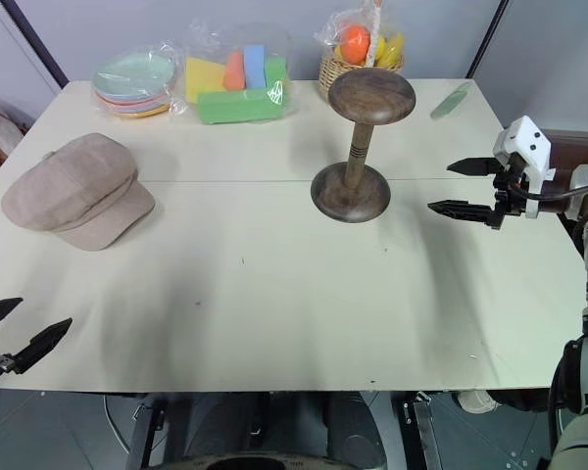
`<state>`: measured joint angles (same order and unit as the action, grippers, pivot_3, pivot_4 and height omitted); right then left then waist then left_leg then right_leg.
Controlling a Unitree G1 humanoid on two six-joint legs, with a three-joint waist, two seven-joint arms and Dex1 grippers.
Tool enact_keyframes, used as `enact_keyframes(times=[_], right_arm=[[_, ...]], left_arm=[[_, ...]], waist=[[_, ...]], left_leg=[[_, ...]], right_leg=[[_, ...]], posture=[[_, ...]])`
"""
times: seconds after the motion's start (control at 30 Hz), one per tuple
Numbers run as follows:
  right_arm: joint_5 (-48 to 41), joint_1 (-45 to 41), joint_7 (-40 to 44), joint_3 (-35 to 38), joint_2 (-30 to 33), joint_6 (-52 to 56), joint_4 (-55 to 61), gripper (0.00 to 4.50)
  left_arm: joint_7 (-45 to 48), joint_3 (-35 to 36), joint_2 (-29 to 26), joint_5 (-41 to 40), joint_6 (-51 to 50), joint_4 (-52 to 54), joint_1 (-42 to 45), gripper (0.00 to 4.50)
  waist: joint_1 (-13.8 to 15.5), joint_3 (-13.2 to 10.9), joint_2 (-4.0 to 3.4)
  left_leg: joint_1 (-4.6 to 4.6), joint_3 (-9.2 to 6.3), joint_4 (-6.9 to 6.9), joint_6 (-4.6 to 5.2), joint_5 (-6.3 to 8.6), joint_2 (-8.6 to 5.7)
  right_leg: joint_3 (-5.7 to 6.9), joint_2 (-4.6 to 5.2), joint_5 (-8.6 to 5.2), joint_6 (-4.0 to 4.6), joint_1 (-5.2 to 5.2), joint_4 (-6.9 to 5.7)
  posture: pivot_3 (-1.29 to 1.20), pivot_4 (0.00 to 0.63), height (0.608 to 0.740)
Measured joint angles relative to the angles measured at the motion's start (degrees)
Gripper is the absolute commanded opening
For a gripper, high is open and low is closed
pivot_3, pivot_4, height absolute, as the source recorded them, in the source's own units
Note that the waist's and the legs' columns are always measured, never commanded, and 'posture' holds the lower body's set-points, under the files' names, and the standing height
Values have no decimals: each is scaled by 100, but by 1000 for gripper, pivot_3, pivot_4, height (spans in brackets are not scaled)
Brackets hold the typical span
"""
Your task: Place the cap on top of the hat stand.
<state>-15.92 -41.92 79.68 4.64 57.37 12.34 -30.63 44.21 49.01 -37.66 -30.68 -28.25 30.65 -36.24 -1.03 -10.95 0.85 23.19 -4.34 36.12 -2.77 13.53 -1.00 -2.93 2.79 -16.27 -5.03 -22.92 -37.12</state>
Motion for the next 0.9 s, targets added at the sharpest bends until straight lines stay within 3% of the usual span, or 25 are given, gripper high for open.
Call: enact_keyframes(times=[0.27,0.47,0.6,0.67,0.9], right_arm=[[13,7,-36,2,0,-169,-68,4500],[0,18,-209,36,-1,-93,15,4500],[-528,532,-187,284,73,689,1554,4500],[-1283,948,-197,600,197,1594,2865,4500],[-3413,1056,-885,1576,434,3596,5025,4500]], left_arm=[[-68,-122,-61,203,56,-5,190,4444],[-397,-696,-332,1184,417,50,342,4444],[-1523,-1928,-845,3006,293,370,1211,4444],[-2176,-2820,-919,4005,-115,423,2026,4444],[-2573,-4923,-857,5655,-626,-9,3348,4444]], waist=[[-4,-1,-2],[6,-1,-2],[56,1,-23],[61,0,-28],[16,2,-27]], left_leg=[[0,1,0,0,0,0],[0,-1,1,0,0,-1],[4,-13,3,1,0,-8],[9,-24,3,1,0,-12],[7,-28,3,6,3,-8]], right_leg=[[0,-1,0,-1,0,0],[0,-2,1,-1,1,-2],[2,-1,12,-21,3,-8],[6,-1,26,-46,1,-10],[6,-3,28,-49,-3,-13]], posture=[[0,150,740],[0,150,740],[0,150,740],[0,150,740],[0,150,740]])
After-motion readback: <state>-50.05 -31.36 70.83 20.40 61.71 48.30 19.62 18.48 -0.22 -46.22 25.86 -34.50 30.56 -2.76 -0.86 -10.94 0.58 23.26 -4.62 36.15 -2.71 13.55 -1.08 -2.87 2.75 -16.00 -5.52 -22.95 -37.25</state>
